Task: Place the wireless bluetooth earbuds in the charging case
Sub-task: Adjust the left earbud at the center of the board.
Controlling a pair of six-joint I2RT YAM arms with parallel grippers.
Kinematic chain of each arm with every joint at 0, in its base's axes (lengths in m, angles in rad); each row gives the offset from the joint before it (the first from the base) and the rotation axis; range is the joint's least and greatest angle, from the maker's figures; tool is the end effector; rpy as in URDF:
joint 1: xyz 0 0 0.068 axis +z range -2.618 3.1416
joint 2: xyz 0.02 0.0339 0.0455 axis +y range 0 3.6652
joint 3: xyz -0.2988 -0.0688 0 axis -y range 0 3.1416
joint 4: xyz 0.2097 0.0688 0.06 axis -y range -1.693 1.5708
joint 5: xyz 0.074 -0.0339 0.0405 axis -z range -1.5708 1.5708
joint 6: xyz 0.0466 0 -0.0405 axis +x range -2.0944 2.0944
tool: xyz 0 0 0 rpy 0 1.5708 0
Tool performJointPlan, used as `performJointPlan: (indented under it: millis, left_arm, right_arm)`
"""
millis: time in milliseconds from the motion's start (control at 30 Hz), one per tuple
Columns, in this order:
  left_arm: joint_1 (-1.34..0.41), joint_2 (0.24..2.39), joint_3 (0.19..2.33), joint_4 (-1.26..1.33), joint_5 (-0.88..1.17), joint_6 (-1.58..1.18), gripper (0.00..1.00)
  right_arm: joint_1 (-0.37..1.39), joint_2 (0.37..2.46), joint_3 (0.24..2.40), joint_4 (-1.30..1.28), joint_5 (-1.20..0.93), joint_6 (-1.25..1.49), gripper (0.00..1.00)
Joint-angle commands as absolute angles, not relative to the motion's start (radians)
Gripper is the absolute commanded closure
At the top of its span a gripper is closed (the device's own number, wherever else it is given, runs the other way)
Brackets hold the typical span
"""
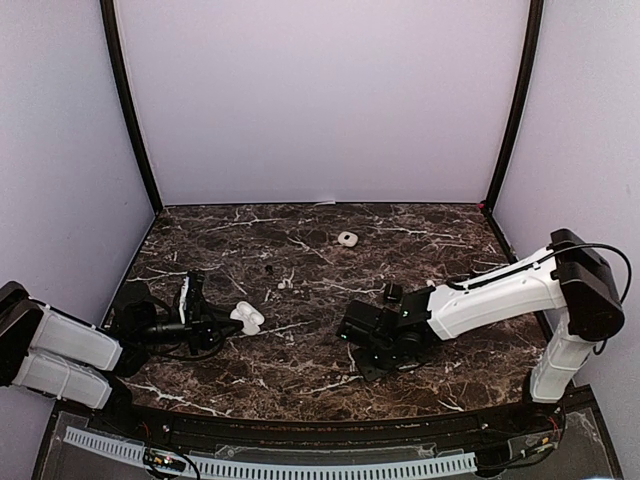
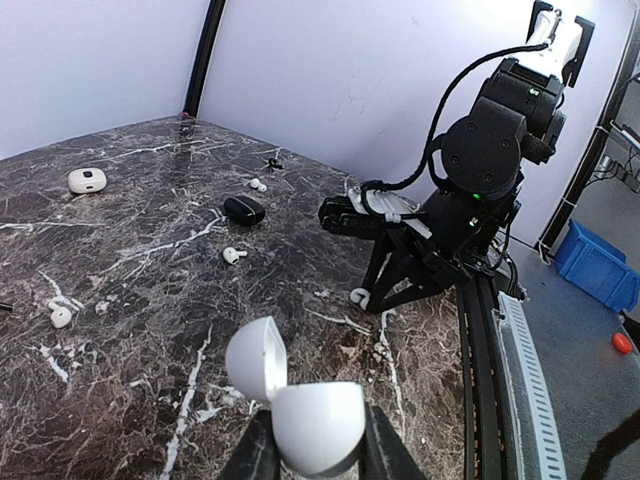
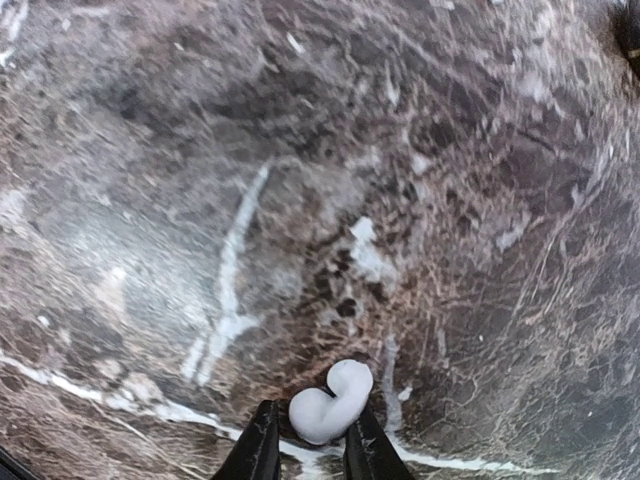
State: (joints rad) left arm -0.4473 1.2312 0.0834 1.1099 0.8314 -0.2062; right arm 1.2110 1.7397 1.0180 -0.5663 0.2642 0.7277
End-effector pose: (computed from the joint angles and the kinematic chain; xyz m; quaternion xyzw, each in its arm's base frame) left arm 0.1353 -0.1031 0.2247 0.3573 0.6206 -0.4792 0.5076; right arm 0.1172 0.2770 0.2003 -0.2168 0.9573 0.0414 0.1866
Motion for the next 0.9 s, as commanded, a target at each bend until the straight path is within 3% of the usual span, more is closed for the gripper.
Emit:
performJointPlan:
  millis: [0, 533, 867]
  left_arm:
    - [-0.447, 1.232, 0.091, 1.135, 0.849, -0.212, 0.81]
    - [-0.446, 1.232, 0.091, 1.138, 0.853, -0.216, 0.81]
    - [-0.446, 1.223, 0.089, 1.132, 0.852, -0.216, 0.81]
  right_arm:
    - [1.221, 1.708, 0.97, -0.578, 0.242, 0.75, 0.77]
    - [1.191, 1.518, 0.859, -0.462, 0.214, 0.793, 0.71]
    - [1.052, 1.297, 0.603, -0.225, 0.065, 0.869, 0.73]
